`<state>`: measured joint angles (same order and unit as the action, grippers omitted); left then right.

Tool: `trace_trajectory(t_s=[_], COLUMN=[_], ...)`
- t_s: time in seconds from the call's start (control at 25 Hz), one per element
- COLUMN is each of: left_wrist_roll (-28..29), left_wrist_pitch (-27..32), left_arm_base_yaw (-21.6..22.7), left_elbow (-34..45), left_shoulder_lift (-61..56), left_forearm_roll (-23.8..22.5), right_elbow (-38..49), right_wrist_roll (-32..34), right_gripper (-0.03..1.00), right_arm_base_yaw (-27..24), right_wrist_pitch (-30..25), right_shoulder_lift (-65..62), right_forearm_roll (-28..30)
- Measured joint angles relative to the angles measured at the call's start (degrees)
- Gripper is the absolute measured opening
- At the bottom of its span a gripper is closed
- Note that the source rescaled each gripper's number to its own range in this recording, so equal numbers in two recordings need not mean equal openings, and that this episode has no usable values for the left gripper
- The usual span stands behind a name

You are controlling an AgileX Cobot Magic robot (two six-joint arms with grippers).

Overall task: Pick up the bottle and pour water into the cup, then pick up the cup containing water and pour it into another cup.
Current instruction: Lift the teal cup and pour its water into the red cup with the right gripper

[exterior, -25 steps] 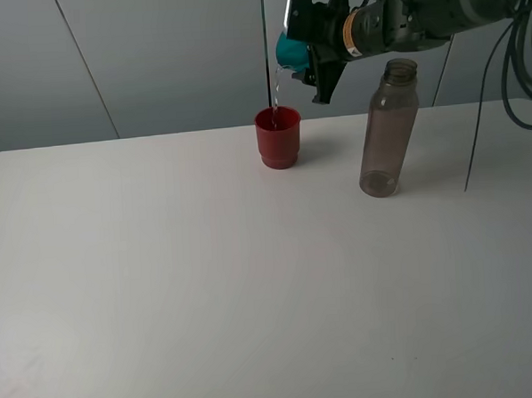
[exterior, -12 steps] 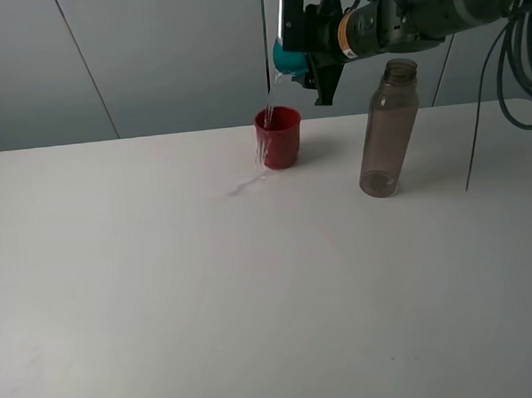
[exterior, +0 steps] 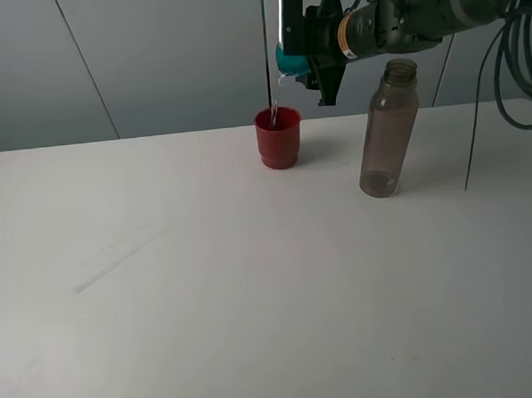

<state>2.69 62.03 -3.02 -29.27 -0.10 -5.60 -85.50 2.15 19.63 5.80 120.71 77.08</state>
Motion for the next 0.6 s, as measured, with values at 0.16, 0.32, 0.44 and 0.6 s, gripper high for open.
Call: trace_trajectory(t_s=[0.16,0.32,0.44,0.6], left_wrist_roll=[0.00,0.00,0.00,0.00], left_wrist_pitch=[0.00,0.00,0.00,0.00], left_arm_base_yaw=[0.00,0.00,0.00,0.00], left_elbow=[0.00,0.00,0.00,0.00], left_shoulder_lift=[0.00,0.00,0.00,0.00], left_forearm_roll=[0.00,0.00,0.00,0.00], right_elbow=[-0.02,-0.02,-0.23,-0.98], right_wrist_roll=[-1.33,-2.15,-2.71,-3.19], right_gripper=[0.09,0.09,0.09,0.09], right_arm_base_yaw=[0.00,0.00,0.00,0.00], right_wrist_pitch=[-0.48,-1.35,-1.42,-1.78], right_shoulder_lift=[0.00,0.00,0.00,0.02], right_forearm_roll=[0.09,1.05,1.29,1.78])
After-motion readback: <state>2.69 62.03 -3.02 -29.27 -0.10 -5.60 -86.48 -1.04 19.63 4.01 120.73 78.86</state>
